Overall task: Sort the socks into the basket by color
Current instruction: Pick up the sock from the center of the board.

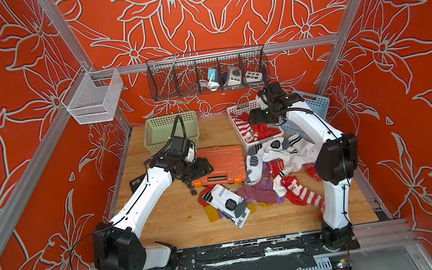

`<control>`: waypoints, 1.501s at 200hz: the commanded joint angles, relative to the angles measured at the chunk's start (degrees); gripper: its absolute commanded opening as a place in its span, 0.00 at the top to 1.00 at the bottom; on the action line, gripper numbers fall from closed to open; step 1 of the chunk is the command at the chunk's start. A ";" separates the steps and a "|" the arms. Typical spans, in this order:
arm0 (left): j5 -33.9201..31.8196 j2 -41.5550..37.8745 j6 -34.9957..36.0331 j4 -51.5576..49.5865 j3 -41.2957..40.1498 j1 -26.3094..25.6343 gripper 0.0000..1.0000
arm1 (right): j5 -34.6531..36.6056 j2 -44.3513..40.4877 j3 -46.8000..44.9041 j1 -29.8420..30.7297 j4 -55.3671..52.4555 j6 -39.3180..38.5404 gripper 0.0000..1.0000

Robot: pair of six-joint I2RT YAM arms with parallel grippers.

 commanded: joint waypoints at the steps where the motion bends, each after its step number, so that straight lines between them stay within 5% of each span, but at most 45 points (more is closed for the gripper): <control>1: -2.31 2.14 -0.48 -2.49 -0.80 -2.00 0.24 | -1.78 -6.01 -4.14 0.25 0.88 1.43 0.13; 87: -8.27 7.75 -0.34 -2.88 -3.18 -7.19 0.24 | -4.57 -23.45 -20.50 0.76 1.22 2.14 0.07; 165: -11.66 13.17 -0.18 -1.26 -4.12 -11.29 0.25 | -5.74 -27.70 -24.64 0.87 1.74 1.97 0.07; 259: -11.49 13.64 -0.33 -0.13 -5.44 -12.07 1.00 | -6.71 -27.96 -24.61 0.87 2.12 1.80 0.07; 300: -11.78 12.51 -0.56 -1.01 -5.35 -12.13 1.00 | -6.97 -27.84 -24.47 0.87 2.19 1.72 0.07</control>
